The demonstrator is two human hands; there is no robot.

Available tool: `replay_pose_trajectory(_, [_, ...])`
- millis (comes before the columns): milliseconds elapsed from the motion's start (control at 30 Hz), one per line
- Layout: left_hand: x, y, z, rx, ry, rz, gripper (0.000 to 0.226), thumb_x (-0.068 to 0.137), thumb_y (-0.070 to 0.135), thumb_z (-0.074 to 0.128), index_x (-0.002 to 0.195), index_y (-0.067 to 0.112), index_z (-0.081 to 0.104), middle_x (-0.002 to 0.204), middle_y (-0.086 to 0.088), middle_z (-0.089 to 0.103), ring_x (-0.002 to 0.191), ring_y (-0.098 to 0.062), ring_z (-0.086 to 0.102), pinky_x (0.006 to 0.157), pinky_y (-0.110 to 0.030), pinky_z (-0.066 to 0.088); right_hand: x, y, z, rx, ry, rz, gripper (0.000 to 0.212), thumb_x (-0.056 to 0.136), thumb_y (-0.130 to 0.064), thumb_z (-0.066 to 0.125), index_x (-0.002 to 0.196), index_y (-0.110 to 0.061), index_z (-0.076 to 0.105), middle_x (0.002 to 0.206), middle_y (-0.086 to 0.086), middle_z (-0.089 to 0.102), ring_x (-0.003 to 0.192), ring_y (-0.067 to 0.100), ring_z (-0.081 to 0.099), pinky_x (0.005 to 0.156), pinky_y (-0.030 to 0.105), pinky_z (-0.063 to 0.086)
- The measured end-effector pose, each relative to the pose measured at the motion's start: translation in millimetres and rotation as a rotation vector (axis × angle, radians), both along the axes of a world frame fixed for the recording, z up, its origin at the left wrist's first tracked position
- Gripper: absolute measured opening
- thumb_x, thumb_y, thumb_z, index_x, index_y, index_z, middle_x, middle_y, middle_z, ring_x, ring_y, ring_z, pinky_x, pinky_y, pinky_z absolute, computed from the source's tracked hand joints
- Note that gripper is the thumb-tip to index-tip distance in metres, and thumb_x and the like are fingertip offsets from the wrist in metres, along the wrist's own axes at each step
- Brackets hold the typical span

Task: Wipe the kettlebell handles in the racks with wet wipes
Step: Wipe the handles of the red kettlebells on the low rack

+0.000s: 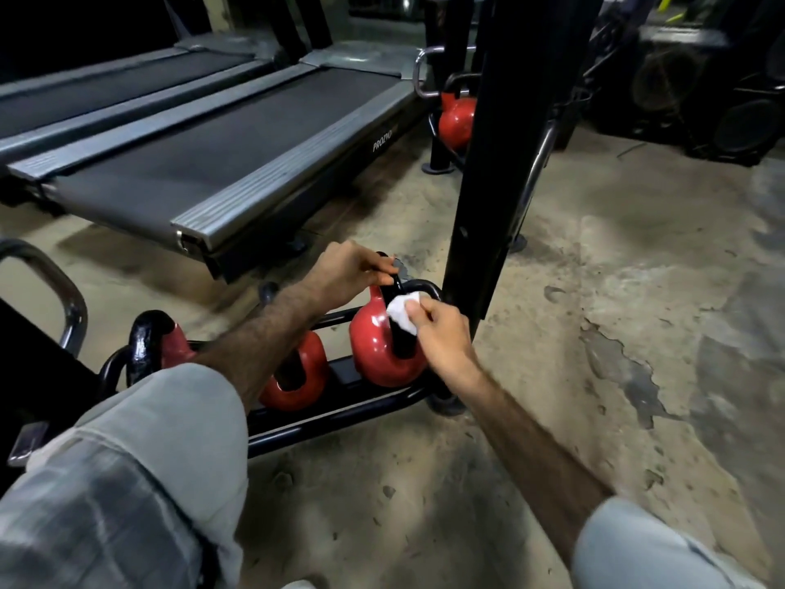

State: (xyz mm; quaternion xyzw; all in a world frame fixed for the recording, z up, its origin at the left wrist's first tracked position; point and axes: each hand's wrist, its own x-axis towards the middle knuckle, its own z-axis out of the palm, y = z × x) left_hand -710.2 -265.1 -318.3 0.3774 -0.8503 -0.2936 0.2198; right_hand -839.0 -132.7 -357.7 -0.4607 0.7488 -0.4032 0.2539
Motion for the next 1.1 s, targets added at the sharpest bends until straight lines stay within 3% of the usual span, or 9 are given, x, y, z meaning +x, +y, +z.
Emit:
replay_pose_trajectory(100, [1.0,-1.1,3.9,0.026,0.002,-0.006,0.018,0.079,0.017,0.075,0.096,0.021,0.076,0.108,0.005,0.072,0.108,-0.002,0.063,0.105,-0.023,0.043,8.5,16.2,-0.9,-0.087,0.144,0.067,0.037,0.098,-0.033,0.051,0.132,-0.021,0.061,0.126,0.005,0.067,0.121,0.024,0.057,0.107,0.035,0.042])
replay_pose_trajectory(200, [1.6,-6.8,6.5,0.025,-0.015,-0.022,0.017,0.081,0.014,0.074,0.095,0.023,0.076,0.105,0.007,0.073,0.105,-0.002,0.064,0.103,-0.023,0.045,13.5,-2.7,6.6,-0.075,0.166,-0.002,0.034,0.099,-0.036,0.047,0.123,-0.022,0.066,0.115,0.01,0.07,0.111,0.031,0.06,0.097,0.036,0.046])
replay_pose_trajectory(267, [3.1,-13.2,5.8,0.002,-0.028,-0.032,0.017,0.08,0.015,0.074,0.093,0.025,0.076,0.102,0.009,0.073,0.103,0.0,0.064,0.101,-0.026,0.047,10.9,-24.7,11.0,-0.009,-0.06,-0.114,0.035,0.096,-0.043,0.05,0.103,-0.018,0.073,0.1,0.008,0.073,0.1,0.027,0.064,0.087,0.036,0.05])
replay_pose_trajectory(367, [3.9,-20.3,3.6,-0.011,0.001,-0.027,0.016,0.078,0.017,0.076,0.089,0.029,0.076,0.096,0.014,0.074,0.096,0.005,0.065,0.096,-0.024,0.05,6.3,-46.8,11.1,0.091,-0.662,-0.21,0.043,0.09,-0.05,0.061,0.088,-0.009,0.076,0.084,0.011,0.076,0.087,0.033,0.072,0.081,0.04,0.059])
replay_pose_trajectory(400, [4.6,-23.0,2.4,0.006,0.028,-0.037,0.017,0.078,0.014,0.075,0.089,0.027,0.077,0.095,0.013,0.074,0.092,0.007,0.065,0.094,-0.021,0.051,7.4,-49.9,11.9,0.078,-0.685,-0.205,0.044,0.089,-0.049,0.061,0.088,-0.007,0.075,0.084,0.011,0.076,0.087,0.033,0.073,0.082,0.041,0.059])
replay_pose_trajectory(567, [3.8,-17.2,3.8,0.045,0.117,-0.071,0.017,0.078,0.005,0.074,0.095,0.006,0.076,0.097,-0.006,0.074,0.085,-0.001,0.067,0.083,-0.005,0.048,5.9,-16.8,23.0,-0.028,0.013,-0.041,0.014,0.088,-0.034,0.065,0.101,-0.029,0.062,0.1,-0.004,0.074,0.099,0.013,0.066,0.089,0.034,0.053])
replay_pose_trajectory(767, [3.5,-29.2,-2.7,-0.008,0.12,0.055,0.012,0.079,0.017,0.074,0.091,0.021,0.076,0.087,0.004,0.075,0.08,-0.009,0.071,0.077,-0.036,0.059,-4.5,-48.6,27.7,-0.146,0.044,0.044,0.013,0.088,-0.03,0.07,0.098,-0.022,0.074,0.095,-0.006,0.075,0.092,0.008,0.069,0.088,0.028,0.054])
replay_pose_trajectory(967, [-10.8,-16.5,2.3,-0.108,-0.003,0.156,0.038,0.08,-0.009,0.051,0.102,0.01,0.074,0.099,-0.006,0.074,0.087,-0.014,0.068,0.079,-0.019,0.05,3.2,-52.8,19.2,-0.183,0.242,0.173,0.019,0.095,-0.031,0.058,0.106,-0.023,0.07,0.095,0.003,0.074,0.086,0.02,0.068,0.081,0.038,0.055])
replay_pose_trajectory(1100, [-10.0,-17.1,-5.5,-0.009,0.019,0.213,0.044,0.08,-0.012,0.05,0.11,0.012,0.071,0.108,-0.003,0.071,0.096,-0.008,0.064,0.089,-0.018,0.05,-5.7,-12.5,12.5,-0.234,0.346,0.287,0.023,0.095,-0.031,0.06,0.114,-0.025,0.071,0.121,0.002,0.07,0.095,0.017,0.068,0.093,0.025,0.05])
